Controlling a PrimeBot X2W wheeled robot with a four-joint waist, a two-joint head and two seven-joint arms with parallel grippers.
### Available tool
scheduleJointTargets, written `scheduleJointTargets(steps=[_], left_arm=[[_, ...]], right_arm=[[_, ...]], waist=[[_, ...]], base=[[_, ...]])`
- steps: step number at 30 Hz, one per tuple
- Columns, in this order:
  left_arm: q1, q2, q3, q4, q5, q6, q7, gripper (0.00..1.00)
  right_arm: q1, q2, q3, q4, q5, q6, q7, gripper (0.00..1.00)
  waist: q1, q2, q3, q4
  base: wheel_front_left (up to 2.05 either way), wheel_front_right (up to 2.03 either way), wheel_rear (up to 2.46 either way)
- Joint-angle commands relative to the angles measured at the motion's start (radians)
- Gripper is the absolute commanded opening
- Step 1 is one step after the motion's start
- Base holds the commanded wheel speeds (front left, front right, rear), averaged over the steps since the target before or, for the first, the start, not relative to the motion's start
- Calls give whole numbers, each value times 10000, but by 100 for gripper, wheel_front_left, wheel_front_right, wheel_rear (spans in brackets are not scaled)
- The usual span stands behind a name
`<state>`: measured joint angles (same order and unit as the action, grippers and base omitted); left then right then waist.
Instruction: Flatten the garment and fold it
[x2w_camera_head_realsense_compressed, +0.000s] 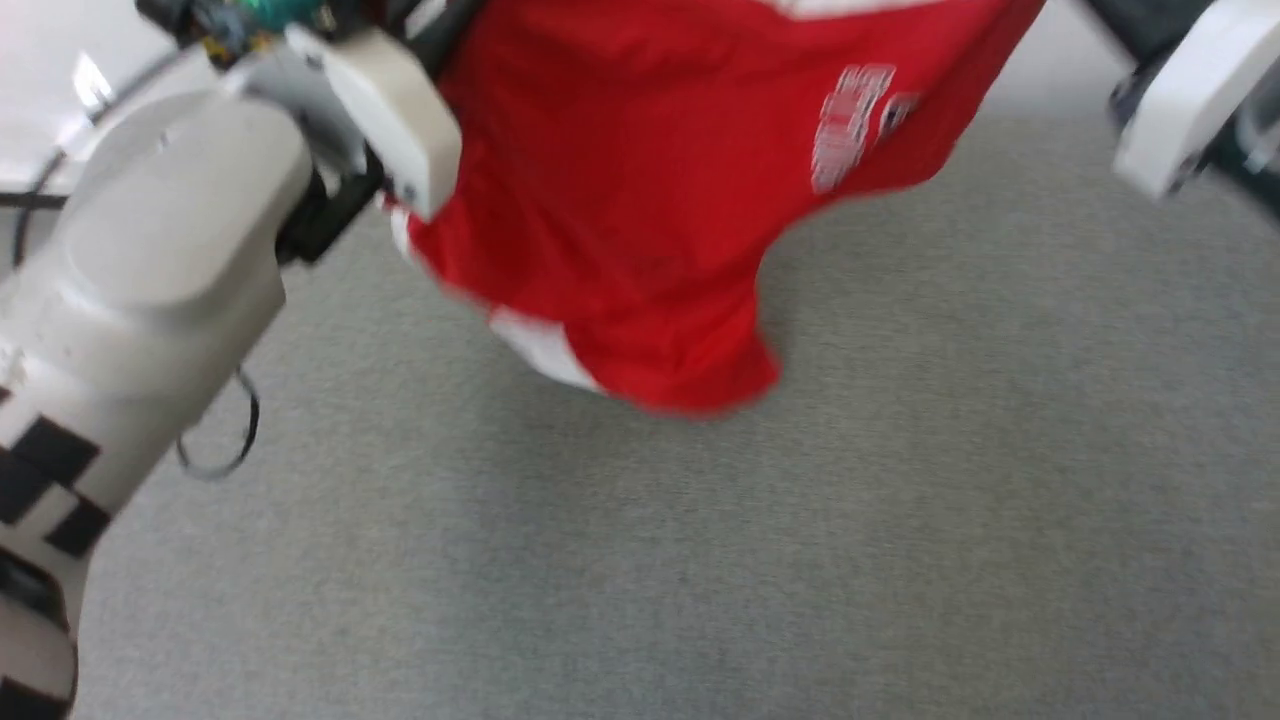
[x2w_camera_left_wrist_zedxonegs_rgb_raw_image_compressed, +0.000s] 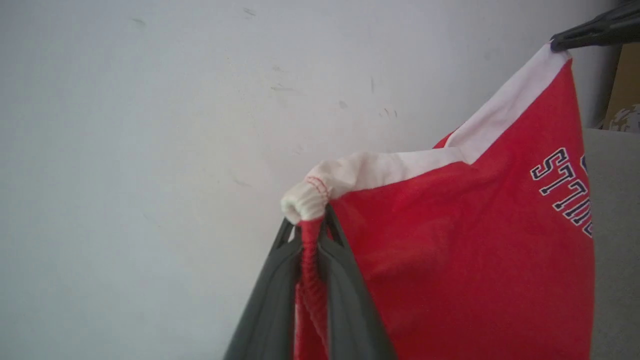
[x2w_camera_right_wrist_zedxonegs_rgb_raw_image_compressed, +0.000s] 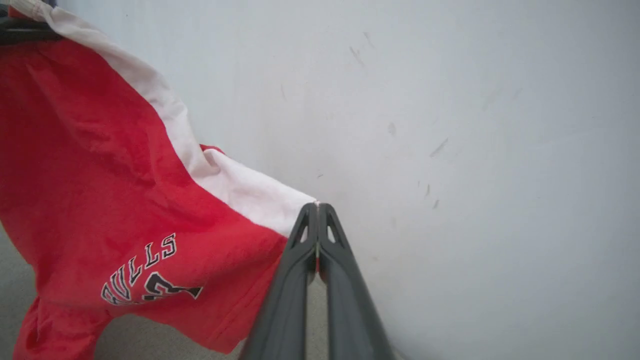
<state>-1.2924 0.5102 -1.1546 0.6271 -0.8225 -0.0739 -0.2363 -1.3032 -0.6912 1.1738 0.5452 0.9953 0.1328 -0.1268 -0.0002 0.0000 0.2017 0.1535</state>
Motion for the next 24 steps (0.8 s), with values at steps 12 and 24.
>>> scheduleJointTargets(steps=[12,24], left_arm=[[-2380,-441,1994,-410,858,835,-250,0],[-4603,-1278,3673,-295,1953,834,-253,0]], right_arm=[[-2791,-67,-1296,1186,-1060,-21,-897,0],[-5709,-41,-2245,1996,-2577,-21,-1131,0]], waist=[[2,0,1931,-804],[2,0,3752,-1389]], base=[[0,0,0],[0,0,0]])
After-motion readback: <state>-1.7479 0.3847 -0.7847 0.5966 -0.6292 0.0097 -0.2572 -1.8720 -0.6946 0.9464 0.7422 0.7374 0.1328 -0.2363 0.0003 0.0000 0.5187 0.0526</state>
